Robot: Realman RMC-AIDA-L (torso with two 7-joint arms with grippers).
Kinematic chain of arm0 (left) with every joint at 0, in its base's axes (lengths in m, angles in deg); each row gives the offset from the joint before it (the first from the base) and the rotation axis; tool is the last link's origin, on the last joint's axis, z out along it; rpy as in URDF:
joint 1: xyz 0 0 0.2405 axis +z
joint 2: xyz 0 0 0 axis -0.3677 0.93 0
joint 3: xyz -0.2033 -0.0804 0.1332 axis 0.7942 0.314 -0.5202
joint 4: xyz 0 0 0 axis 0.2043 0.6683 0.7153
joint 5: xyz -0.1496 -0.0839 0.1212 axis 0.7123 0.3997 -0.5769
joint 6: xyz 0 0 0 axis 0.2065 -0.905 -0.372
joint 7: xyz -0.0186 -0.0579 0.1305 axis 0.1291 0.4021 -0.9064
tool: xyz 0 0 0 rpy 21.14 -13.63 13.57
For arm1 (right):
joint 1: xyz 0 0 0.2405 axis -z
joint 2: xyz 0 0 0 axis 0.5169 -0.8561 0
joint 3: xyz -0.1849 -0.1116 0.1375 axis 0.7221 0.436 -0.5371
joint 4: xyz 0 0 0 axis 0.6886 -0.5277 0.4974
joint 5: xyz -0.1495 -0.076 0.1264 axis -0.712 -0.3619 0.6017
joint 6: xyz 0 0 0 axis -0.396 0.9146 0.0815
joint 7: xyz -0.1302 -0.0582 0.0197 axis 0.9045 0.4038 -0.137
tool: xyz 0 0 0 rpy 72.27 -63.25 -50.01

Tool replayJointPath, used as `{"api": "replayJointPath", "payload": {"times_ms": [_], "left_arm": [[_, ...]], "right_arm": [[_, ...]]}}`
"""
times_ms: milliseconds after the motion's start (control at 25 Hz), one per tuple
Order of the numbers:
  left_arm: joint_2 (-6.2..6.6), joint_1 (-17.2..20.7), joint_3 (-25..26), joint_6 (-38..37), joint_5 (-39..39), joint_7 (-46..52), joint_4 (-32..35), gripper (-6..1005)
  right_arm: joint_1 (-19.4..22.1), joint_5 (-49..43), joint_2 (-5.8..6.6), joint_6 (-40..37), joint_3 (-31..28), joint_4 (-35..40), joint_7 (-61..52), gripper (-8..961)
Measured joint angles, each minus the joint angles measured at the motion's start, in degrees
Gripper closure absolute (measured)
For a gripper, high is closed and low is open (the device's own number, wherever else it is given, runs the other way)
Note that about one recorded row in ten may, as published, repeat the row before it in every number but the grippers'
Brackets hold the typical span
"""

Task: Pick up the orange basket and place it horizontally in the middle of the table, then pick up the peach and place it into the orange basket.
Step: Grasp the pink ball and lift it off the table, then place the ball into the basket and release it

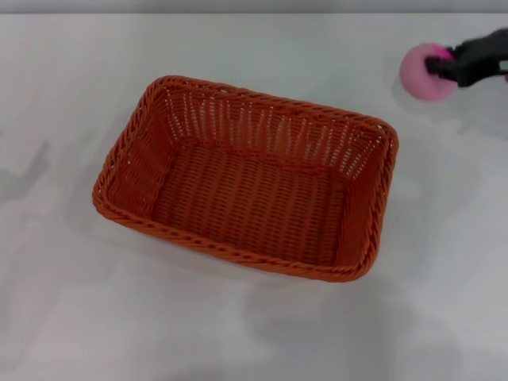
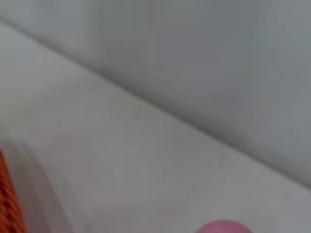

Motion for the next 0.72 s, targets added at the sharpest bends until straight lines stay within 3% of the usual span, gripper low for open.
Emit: {"api": "replayJointPath", "payload": {"times_ms": [240, 480, 720], "left_arm": [[0.00, 0.01, 0.00, 0.07, 0.99, -0.08, 0.00, 127], [0.08, -0.22, 0.00, -0.21, 1.03, -0.25, 0.00, 127], [0.10, -0.49, 0.00, -0.29, 1.04, -0.29, 0.00, 127]], "right_arm": [[4.17, 11.62, 0.05, 7.97, -0.03, 6.52, 3.49, 733], [4.57, 19.80, -0.15, 17.59, 1.11, 5.83, 8.72, 783], [4.15, 23.49, -0.34, 17.52, 9.94, 2.30, 11.72, 832]]}}
